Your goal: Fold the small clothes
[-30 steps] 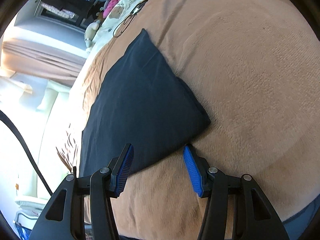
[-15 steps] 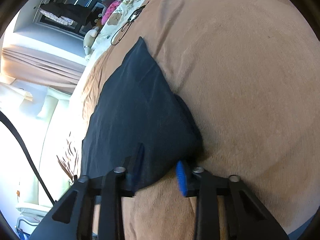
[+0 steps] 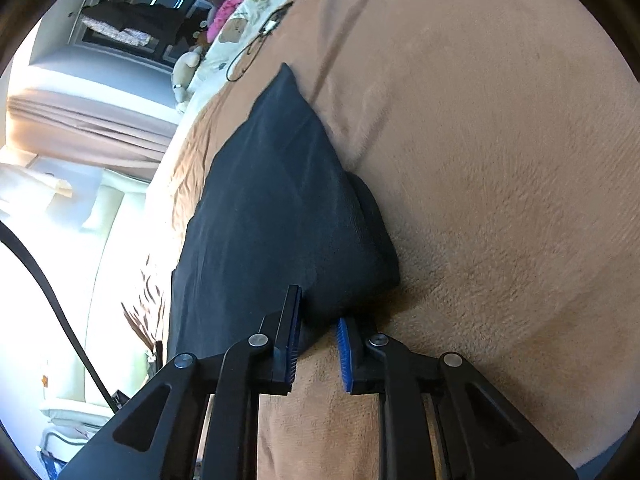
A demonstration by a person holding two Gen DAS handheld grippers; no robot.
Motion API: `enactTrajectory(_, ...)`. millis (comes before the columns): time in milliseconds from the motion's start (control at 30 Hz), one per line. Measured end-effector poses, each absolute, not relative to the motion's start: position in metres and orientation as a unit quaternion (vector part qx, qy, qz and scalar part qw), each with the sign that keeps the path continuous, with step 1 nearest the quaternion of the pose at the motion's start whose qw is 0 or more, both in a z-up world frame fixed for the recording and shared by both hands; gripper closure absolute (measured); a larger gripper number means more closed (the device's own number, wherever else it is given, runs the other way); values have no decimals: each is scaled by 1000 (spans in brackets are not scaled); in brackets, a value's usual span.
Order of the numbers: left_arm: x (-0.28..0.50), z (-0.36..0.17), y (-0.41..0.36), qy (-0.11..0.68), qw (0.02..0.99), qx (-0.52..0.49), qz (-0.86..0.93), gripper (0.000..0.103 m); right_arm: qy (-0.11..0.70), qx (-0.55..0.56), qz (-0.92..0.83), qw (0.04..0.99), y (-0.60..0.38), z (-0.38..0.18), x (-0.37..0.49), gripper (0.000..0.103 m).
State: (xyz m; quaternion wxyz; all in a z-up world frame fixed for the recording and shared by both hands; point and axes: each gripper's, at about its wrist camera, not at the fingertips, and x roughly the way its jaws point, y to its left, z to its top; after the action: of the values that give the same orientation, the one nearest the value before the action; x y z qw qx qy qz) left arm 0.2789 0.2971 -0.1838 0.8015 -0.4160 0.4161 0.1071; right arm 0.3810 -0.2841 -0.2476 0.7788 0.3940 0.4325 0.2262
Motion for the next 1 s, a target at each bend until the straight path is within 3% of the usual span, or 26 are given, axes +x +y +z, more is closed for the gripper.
enactTrajectory(167,283,-185,299,413,803,-414,113,69,429,402,225,777,-287,-248,388,89)
enactTrajectory(333,284,-187,302,409,804,-415,118,94,422,406,223,780,-288,-249,391,89)
enactTrajectory(433,282,-183,303,407,806,-412,124,95,417,390,207,795,-285,-243,386,102)
enactTrajectory(1000,251,-121,314,359,831,-411,109,97,393,371,195,818,-267,-194,340,103)
